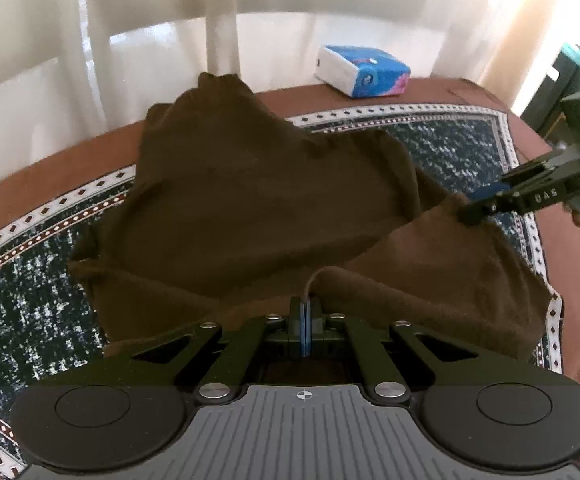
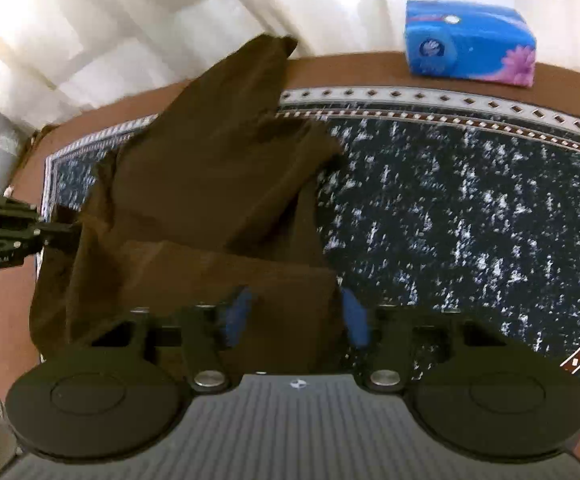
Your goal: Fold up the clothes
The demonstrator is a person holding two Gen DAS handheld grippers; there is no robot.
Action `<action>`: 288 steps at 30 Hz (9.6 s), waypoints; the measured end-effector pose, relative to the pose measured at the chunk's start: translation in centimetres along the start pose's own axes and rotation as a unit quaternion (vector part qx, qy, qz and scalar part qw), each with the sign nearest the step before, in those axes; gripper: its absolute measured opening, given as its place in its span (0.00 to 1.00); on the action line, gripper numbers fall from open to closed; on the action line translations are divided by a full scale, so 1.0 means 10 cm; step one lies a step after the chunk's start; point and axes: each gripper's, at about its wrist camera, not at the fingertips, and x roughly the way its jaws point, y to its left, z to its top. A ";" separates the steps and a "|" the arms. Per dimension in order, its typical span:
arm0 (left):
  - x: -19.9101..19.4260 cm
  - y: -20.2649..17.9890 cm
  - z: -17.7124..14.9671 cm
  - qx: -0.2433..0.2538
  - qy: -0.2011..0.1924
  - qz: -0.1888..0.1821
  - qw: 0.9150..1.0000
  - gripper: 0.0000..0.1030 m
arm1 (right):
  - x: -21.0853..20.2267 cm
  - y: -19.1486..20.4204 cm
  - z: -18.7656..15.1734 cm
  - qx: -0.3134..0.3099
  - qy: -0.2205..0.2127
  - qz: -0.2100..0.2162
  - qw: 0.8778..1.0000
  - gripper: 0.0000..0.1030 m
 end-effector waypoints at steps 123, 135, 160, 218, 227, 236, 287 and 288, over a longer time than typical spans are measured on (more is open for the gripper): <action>0.50 1.33 0.66 -0.071 0.024 0.023 0.997 0.01 | 0.75 -0.63 1.39 -0.015 0.080 0.115 0.990 0.08; -0.25 1.12 0.69 -0.091 -0.055 -0.011 0.994 0.00 | -0.01 -0.53 1.36 0.004 0.013 0.169 0.985 0.08; -0.77 0.04 -1.13 -0.101 0.009 -0.048 0.994 0.01 | -0.76 -0.07 -0.37 0.008 0.073 0.169 0.983 0.08; -1.15 0.00 -0.95 -0.158 -0.073 -0.156 0.972 0.03 | -0.92 0.40 -0.14 0.024 -0.014 0.282 0.959 0.05; -0.85 0.11 -0.97 -0.195 -0.088 -0.038 0.976 0.58 | -0.68 0.42 -0.54 0.033 -0.004 0.133 0.991 0.27; -0.18 0.39 -0.28 -0.207 -0.058 0.038 0.976 0.68 | -0.26 0.18 0.16 0.022 -0.036 0.050 0.998 0.58; -0.87 -0.93 -2.44 -0.052 0.050 -0.093 0.993 0.63 | -0.71 1.09 -2.23 0.103 0.111 0.116 0.982 0.08; -0.89 -0.93 -2.47 -0.049 0.055 -0.093 0.993 0.65 | -0.70 1.10 -2.26 0.094 0.119 0.101 0.983 0.09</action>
